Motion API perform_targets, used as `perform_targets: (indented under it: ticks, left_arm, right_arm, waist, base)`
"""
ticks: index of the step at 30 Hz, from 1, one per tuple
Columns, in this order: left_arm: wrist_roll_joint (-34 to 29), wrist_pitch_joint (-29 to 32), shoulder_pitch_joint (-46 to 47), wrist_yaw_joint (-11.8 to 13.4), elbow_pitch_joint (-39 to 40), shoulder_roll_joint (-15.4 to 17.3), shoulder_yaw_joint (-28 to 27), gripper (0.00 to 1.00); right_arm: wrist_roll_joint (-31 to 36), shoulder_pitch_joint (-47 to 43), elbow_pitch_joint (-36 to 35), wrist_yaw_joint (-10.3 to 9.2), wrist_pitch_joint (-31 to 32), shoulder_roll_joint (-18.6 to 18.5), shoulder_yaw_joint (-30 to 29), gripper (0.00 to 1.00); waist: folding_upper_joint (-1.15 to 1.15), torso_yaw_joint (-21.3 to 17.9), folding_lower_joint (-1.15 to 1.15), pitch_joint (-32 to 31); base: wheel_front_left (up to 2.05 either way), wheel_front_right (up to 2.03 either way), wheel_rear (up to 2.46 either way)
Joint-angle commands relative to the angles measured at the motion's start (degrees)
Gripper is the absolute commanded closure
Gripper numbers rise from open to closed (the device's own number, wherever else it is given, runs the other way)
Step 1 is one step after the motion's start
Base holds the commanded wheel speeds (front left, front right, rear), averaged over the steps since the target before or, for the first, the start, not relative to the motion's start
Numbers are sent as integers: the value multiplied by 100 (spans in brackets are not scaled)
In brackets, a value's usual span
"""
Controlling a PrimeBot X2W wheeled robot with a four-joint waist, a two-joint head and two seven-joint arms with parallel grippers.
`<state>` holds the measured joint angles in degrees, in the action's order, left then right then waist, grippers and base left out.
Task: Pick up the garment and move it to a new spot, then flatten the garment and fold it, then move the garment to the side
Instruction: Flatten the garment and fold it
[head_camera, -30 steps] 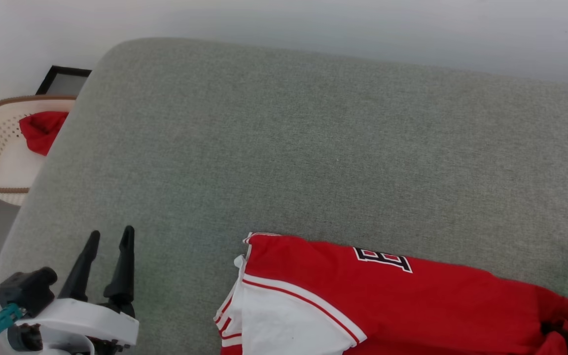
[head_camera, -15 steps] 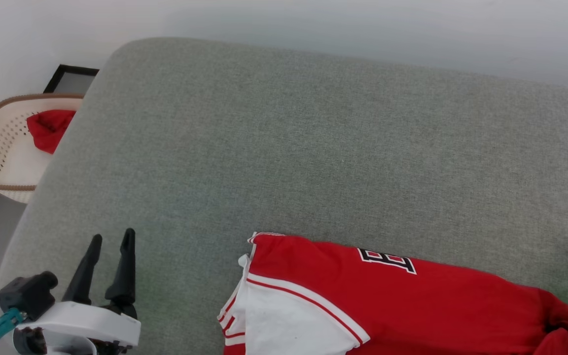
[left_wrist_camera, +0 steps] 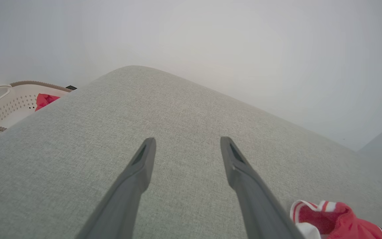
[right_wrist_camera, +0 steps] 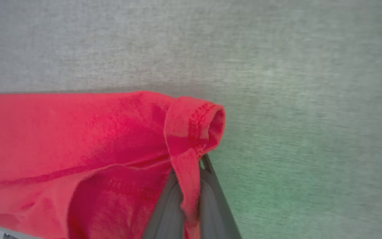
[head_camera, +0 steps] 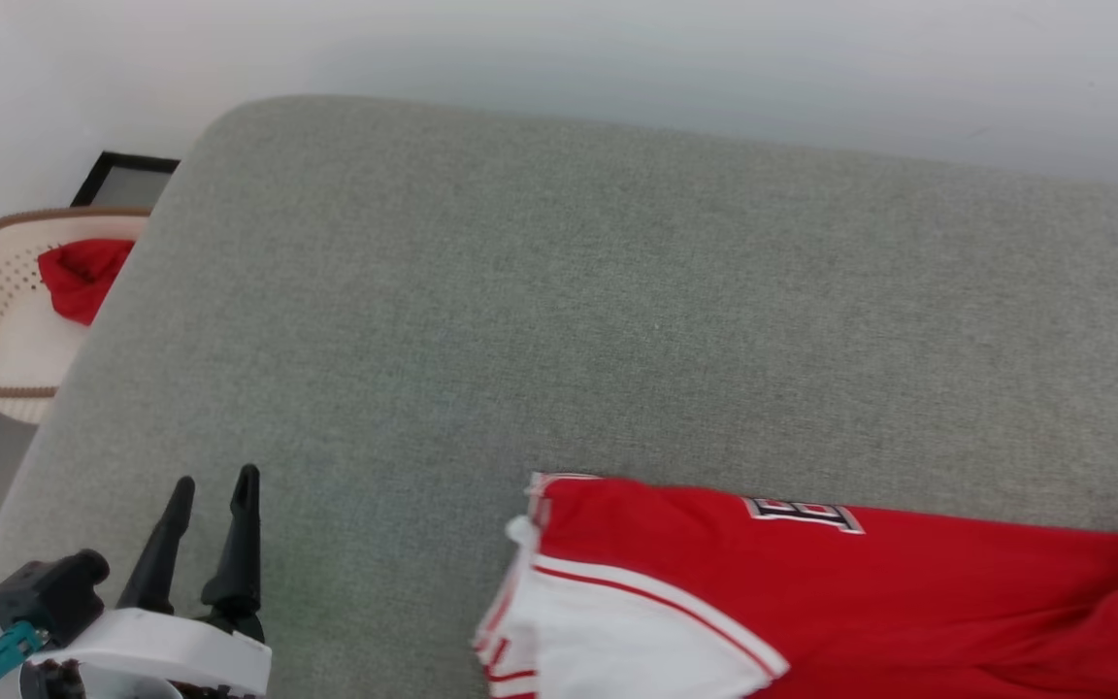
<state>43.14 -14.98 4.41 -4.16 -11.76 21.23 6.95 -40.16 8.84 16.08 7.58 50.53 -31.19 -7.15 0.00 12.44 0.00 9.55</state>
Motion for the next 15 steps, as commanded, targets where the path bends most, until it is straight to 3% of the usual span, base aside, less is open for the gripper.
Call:
perform_targets:
  ticks: [1,9,15]
  left_arm:
    - [-39,-19,-54,-23,-11,-2,-19,0]
    - [-85,-19,-235,-18,-36,51,-84,0]
    - [-42,-6,-387,11,-16,87,-115,0]
  right_arm:
    - [91,40,76,-15,-39,-92,-67,100]
    - [119,112,520,-14,-220,-484,-264,100]
    - [12,67,478,-13,-165,-525,-158,100]
  waist:
    - [0,-31,0,-44]
    - [0,-135,0,-263]
    - [0,-226,0,-459]
  base:
    - [0,0,0]
    - [0,0,0]
    - [0,0,0]
